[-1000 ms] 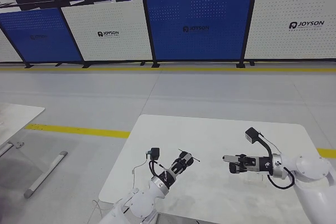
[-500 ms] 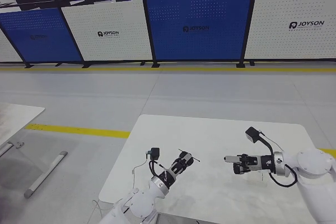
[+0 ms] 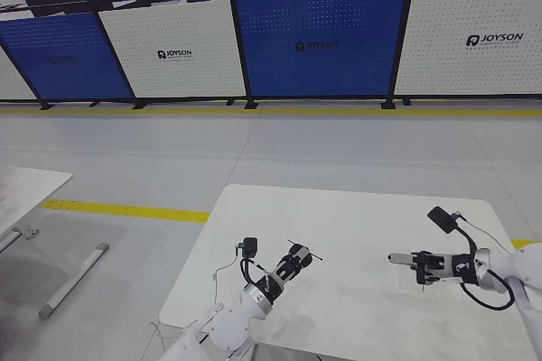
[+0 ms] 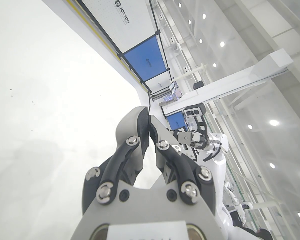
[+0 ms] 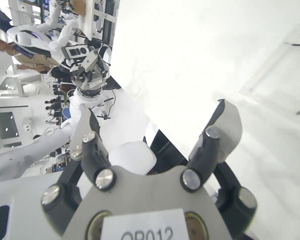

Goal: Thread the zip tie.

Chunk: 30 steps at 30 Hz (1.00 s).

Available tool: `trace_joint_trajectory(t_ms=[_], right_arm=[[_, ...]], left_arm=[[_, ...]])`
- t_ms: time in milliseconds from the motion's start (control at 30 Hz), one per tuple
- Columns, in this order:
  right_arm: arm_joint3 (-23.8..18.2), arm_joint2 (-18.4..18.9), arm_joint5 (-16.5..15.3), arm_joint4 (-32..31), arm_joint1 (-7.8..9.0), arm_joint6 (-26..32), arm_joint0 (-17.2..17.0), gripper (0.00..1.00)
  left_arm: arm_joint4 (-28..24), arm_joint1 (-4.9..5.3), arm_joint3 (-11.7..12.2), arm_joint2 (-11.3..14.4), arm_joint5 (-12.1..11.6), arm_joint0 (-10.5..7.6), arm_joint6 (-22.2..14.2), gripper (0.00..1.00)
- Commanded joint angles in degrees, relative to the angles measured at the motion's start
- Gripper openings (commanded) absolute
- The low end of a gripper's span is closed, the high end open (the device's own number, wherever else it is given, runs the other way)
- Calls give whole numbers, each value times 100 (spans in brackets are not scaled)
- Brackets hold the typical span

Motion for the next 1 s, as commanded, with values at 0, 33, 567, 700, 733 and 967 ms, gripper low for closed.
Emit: trace_joint_trajectory(t_ms=[0, 33, 567, 700, 733, 967], right_arm=[[72, -91, 138, -184, 62, 0, 82, 100], [90, -87, 104, -191, 80, 0, 151, 100], [137, -38, 276, -403, 183, 0, 174, 100], [478, -492, 512, -347, 329, 0, 579, 100], [622, -620, 623, -257, 348, 0, 720, 100], [1230, -1254, 1055, -337, 393, 0, 1297, 100]], left_arm=[[0, 0, 0, 0, 0, 0, 0, 0], [0, 0, 0, 0, 0, 0, 0, 0], [0, 0, 0, 0, 0, 0, 0, 0], [0, 0, 0, 0, 0, 0, 0, 0], [0, 0, 0, 0, 0, 0, 0, 0], [0, 0, 0, 0, 0, 0, 0, 0]])
